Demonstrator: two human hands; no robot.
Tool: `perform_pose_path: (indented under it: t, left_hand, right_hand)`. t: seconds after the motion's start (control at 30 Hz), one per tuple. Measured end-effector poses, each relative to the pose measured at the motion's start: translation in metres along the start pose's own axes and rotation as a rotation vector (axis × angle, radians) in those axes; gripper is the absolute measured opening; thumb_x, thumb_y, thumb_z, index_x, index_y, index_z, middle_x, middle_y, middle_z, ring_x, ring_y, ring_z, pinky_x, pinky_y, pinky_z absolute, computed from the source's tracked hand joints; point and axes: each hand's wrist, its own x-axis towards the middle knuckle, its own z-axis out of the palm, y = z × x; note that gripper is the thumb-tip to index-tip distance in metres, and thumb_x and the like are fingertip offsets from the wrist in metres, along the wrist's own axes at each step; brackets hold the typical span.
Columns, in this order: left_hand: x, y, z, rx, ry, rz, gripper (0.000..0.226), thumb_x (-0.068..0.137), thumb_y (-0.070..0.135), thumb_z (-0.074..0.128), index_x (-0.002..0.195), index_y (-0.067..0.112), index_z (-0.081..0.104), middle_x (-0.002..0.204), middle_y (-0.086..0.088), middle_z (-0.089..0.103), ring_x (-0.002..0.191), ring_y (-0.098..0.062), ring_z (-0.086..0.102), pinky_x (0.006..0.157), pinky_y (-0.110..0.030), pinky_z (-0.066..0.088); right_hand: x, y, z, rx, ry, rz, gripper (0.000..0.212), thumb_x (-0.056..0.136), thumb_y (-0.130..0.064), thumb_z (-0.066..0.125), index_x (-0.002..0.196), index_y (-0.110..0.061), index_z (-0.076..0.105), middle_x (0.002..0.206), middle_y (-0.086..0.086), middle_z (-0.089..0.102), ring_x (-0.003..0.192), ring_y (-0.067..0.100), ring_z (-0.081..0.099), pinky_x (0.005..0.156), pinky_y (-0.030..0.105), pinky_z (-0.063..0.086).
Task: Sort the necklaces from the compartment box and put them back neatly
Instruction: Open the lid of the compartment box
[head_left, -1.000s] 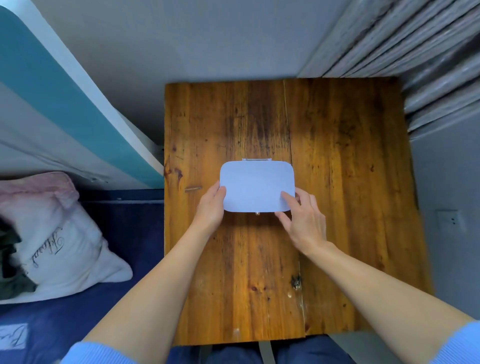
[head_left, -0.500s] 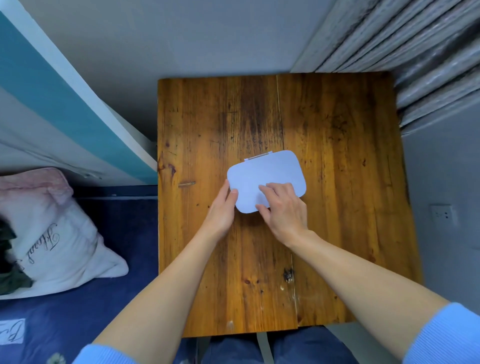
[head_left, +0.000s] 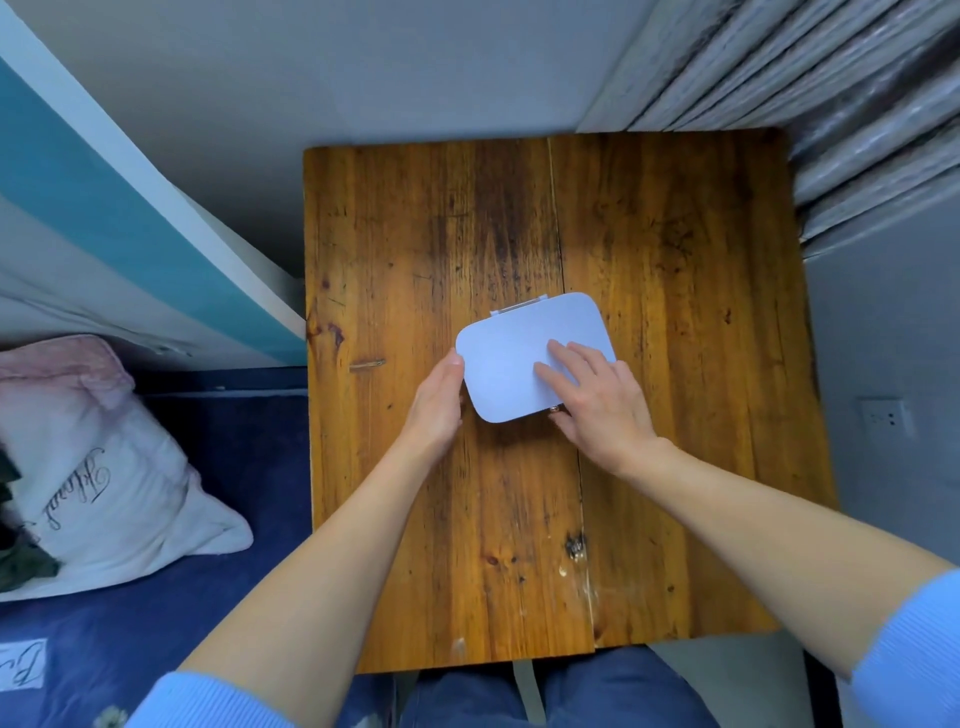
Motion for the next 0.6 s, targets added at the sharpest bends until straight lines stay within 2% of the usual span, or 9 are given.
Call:
perform_pose_path:
  t: [0.1,0.3,0.37,0.43,0.5,0.6]
  left_hand:
    - [0.0,0.001,0.001,-0.002,0.007,-0.005,0.05,0.1,0.051,0.022,0.145,0.034,0.032,0.148,0.002,0.042,0.131,-0.026,0.044,0.107,-0.051,0.038]
    - [0.002,-0.002,-0.004,-0.049,0.096,-0.036,0.052,0.101,0.05,0.021,0.144,0.026,0.037,0.144,-0.005,0.048,0.125,-0.027,0.05,0.105,-0.048,0.042]
    - [0.005,-0.007,-0.009,-0.033,0.129,-0.042,0.048,0.102,0.043,0.024,0.143,0.023,0.04,0.138,-0.007,0.053,0.12,-0.028,0.054,0.102,-0.047,0.045]
    - [0.009,-0.015,-0.012,0.048,0.134,-0.015,0.044,0.101,0.035,0.035,0.141,0.019,0.044,0.133,-0.01,0.057,0.118,-0.03,0.055,0.101,-0.049,0.046]
    - [0.011,-0.023,-0.009,0.135,0.106,0.006,0.049,0.094,0.037,0.048,0.139,0.016,0.046,0.127,-0.013,0.061,0.116,-0.033,0.057,0.1,-0.054,0.046]
    - [0.019,-0.033,-0.001,0.155,0.105,-0.012,0.061,0.081,0.043,0.059,0.135,0.017,0.05,0.111,-0.017,0.065,0.104,-0.037,0.062,0.093,-0.058,0.049]
  right_hand:
    - [0.004,0.011,-0.008,-0.1,0.043,-0.145,0.051,0.07,-0.034,0.079,0.114,-0.013,0.065,0.129,0.015,0.062,0.113,0.036,0.061,0.077,0.042,0.053]
    - [0.013,0.021,-0.04,-0.063,0.179,-0.323,0.03,0.082,-0.039,0.057,0.094,-0.013,0.069,0.106,0.009,0.072,0.095,0.03,0.068,0.065,0.035,0.048]
    - [0.024,0.024,-0.059,0.03,0.252,-0.3,0.028,0.088,-0.039,0.052,0.091,-0.017,0.069,0.091,0.004,0.073,0.084,0.026,0.069,0.063,0.035,0.046]
    - [0.043,0.027,-0.08,0.128,0.3,-0.232,0.031,0.091,-0.041,0.049,0.093,-0.02,0.071,0.084,0.0,0.073,0.077,0.023,0.067,0.065,0.034,0.045]
    - [0.07,0.029,-0.097,0.224,0.304,-0.119,0.038,0.094,-0.044,0.044,0.097,-0.019,0.072,0.088,0.002,0.074,0.079,0.025,0.066,0.066,0.034,0.044]
    - [0.11,0.033,-0.105,0.284,0.267,0.031,0.043,0.093,-0.054,0.045,0.106,-0.021,0.069,0.104,0.002,0.072,0.093,0.025,0.062,0.068,0.033,0.043]
